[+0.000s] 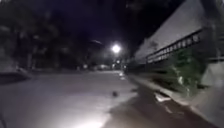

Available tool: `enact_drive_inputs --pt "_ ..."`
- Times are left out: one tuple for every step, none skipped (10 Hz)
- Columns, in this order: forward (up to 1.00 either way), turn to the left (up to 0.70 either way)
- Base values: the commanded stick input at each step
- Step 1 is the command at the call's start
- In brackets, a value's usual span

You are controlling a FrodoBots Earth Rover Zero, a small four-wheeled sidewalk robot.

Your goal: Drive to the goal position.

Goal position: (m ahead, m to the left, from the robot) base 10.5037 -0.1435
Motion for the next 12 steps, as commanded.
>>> enact_drive_inputs --pt "0.70 -0.35" --pt "0.70 -0.35" --pt "0.70 -0.30" --pt "0.70 -0.12" --pt "0.70 0.00" --pt "0.70 -0.12" --pt "0.70 -0.25" --pt "0.70 -0.34" --pt "0.70 -0.10" --pt "0.70 0.00" --pt "0.70 0.00" --pt "0.70 0.00"
